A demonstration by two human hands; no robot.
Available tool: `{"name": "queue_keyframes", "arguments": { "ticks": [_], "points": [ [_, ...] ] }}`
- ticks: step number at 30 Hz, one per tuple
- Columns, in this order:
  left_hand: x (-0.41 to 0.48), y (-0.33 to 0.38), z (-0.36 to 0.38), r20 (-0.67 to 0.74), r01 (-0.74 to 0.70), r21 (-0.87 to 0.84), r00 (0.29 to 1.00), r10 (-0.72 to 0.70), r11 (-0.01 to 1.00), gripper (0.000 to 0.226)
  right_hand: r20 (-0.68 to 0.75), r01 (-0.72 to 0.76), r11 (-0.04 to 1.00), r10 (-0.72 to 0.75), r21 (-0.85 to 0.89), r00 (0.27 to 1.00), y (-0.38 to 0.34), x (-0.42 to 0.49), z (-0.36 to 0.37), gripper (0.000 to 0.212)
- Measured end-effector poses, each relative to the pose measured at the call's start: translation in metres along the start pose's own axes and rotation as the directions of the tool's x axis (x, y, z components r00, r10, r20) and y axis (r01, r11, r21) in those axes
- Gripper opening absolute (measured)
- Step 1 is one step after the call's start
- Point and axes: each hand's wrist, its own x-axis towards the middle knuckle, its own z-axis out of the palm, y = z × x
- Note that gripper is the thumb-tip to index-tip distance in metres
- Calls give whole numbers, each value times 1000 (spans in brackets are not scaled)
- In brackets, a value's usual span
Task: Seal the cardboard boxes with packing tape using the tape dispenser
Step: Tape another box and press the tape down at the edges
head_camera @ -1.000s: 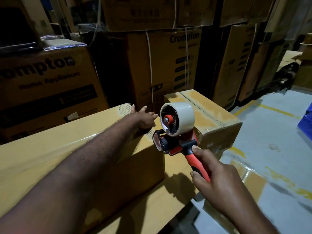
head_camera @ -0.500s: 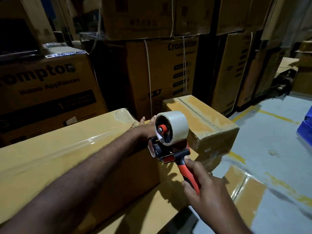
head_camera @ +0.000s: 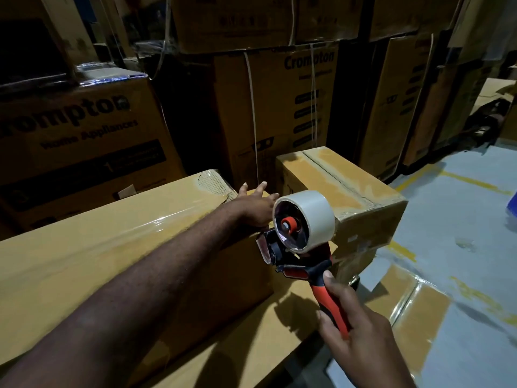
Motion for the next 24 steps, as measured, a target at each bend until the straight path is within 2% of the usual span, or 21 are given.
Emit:
{"name": "queue_keyframes", "arguments": {
  "ticks": [2,5,13,15,17,19,24],
  "points": [
    [7,-3,2,20,-38,84,999,36,996,66,-22,-13,1000,12,-20,1000,3,-4,3,75],
    [12,-7,4,21,-39,103,999,37,994,66,-58,-7,998,4,-56,998,6,-9,9,79],
    [-26,9,-10,39,-29,15,999,28,999,74,-31,13,998,-16,-67,999,3,6,20,85],
    [-42,17,-16,41,22,-103,999,-18,994,72,-22,9,998,-11,-64,1000,3,9,21,76],
    [-45,18,-16,23,11,-143,1000,-8,990,69,-13,-12,999,11,-43,1000,1,11,21,64],
    [-37,12,-12,7,-31,-81,999,31,996,66,25,-62,998,63,-20,998,-3,13,21,58],
    [-8,-9,-2,33,-32,12,999,32,999,68,48,-132,990,129,56,990,-16,17,26,51]
  ]
}}
